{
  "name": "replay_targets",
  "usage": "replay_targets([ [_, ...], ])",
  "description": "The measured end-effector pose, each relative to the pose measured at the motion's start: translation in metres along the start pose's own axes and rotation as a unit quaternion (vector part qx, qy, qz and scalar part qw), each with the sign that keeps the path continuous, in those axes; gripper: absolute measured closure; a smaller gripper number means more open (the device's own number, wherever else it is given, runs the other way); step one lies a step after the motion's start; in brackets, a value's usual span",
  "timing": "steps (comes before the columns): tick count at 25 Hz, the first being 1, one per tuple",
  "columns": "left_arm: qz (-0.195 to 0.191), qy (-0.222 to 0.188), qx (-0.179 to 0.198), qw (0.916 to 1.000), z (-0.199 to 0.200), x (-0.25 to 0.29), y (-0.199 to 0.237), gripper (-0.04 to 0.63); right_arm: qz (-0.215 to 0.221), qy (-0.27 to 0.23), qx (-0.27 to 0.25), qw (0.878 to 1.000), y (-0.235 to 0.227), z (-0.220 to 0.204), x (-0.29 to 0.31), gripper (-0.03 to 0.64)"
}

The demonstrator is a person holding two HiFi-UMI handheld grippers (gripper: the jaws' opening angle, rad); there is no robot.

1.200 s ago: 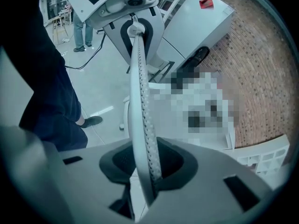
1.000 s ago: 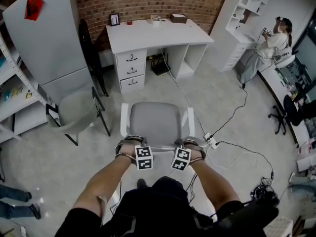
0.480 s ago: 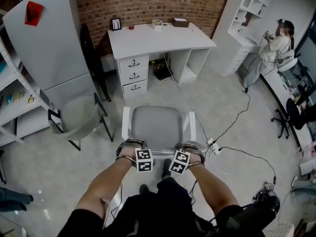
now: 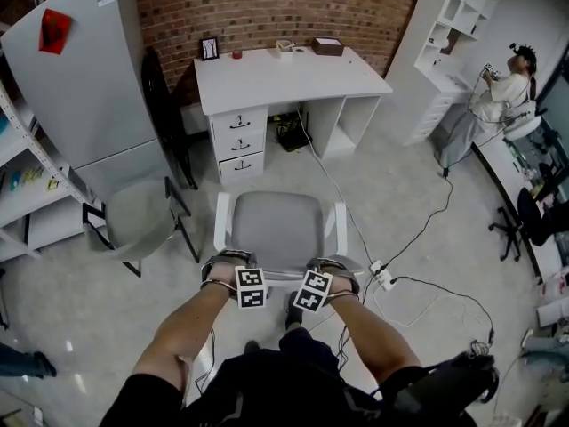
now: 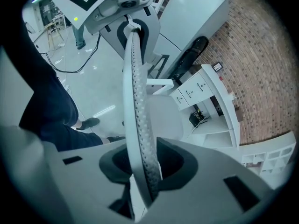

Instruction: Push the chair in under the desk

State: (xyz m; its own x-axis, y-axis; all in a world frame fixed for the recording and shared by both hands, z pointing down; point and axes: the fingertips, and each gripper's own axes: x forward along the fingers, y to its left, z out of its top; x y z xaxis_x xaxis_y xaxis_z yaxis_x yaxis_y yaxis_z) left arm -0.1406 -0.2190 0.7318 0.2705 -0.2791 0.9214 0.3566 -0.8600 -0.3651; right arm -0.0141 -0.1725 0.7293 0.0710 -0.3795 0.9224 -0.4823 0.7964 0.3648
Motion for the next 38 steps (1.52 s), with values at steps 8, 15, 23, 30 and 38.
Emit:
replay_targets([
  [8, -0.006, 0.007, -0.010, 0.9999, 0.009, 0.019, 0.048, 0.531, 0.018, 0.004, -0.006, 1.000, -0.050, -0.006, 0.019, 0.515],
  [15, -0.012, 0.016, -0.019, 0.9996, 0.019, 0.039, 0.088, 0.532, 0.007, -0.006, -0.018, 1.000, -0.094, -0.015, 0.036, 0.517],
  [23, -0.015, 0.026, -0.032, 0.9990, 0.036, 0.061, 0.132, 0.532, 0.006, -0.009, -0.034, 0.999, -0.144, -0.031, 0.055, 0.522],
  [30, -0.020, 0.038, -0.043, 0.9982, 0.056, 0.078, 0.167, 0.532, 0.006, -0.017, -0.048, 0.999, -0.185, -0.049, 0.068, 0.523],
  [38, -0.024, 0.047, -0.054, 0.9972, 0.078, 0.096, 0.199, 0.532, 0.004, -0.024, -0.064, 0.998, -0.223, -0.069, 0.081, 0.526],
])
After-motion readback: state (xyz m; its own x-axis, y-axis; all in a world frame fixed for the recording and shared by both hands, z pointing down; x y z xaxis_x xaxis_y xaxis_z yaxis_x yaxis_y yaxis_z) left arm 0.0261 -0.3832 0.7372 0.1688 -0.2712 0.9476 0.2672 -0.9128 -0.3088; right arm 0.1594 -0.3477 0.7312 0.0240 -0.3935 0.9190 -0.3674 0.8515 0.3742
